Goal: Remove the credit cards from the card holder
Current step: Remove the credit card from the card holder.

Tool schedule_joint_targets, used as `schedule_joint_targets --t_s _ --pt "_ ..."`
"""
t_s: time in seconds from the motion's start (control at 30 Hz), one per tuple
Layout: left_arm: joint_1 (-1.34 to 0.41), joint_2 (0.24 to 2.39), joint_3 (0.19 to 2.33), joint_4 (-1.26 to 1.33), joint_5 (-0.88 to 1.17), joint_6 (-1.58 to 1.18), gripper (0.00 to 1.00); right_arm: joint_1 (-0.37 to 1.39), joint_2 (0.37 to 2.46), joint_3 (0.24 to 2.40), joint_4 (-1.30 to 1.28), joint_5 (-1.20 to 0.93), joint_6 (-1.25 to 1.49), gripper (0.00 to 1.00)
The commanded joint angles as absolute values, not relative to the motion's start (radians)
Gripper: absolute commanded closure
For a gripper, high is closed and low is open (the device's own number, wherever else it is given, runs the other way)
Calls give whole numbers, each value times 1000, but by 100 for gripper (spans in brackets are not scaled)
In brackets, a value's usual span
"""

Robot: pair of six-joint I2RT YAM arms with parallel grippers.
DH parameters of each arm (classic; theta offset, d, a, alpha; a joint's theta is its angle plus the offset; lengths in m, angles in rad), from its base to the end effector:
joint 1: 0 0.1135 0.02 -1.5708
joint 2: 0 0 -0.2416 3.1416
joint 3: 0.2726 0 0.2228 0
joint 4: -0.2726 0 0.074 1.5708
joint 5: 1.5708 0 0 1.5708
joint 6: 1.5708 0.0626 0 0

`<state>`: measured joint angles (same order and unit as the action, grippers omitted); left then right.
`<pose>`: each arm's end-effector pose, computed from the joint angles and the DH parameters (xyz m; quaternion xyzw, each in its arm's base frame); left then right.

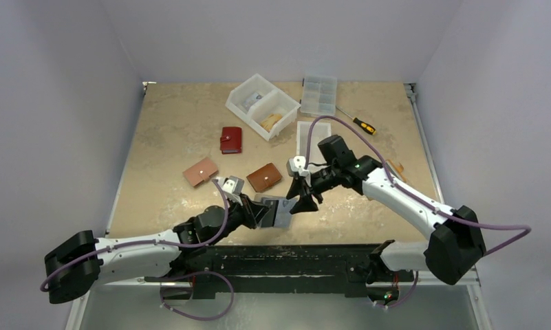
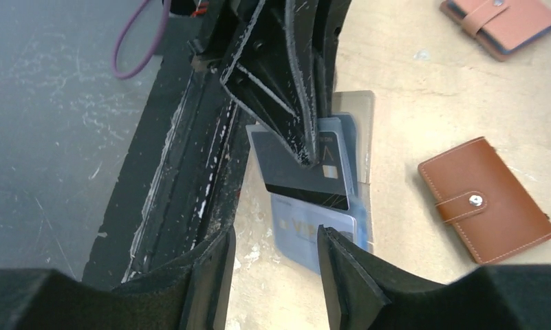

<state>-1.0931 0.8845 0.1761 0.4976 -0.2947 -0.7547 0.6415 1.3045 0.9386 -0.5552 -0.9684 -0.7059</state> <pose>0.1080 -0.1691 0.1783 0.0385 0.7737 -0.4275 0.4660 0.1650 0.1876 0.2387 -0.6394 0.5628 0.4318 0.2965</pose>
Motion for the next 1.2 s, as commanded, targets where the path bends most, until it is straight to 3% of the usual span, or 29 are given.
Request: schedule_joint_targets --t_s 0.0,0.2,0.53,1.17 --pt "-1089 911 219 723 -246 -594 100 605 1252 931 -491 -1068 -616 44" --pt "-1091 945 209 821 -229 -586 100 603 1298 917 -492 -1065 -587 45" --pt "-1101 917 161 897 -212 -563 100 603 1383 945 -518 -1040 -573 57" --pt "-1143 942 170 1023 -147 -476 100 560 1422 957 -468 -1244 -477 51"
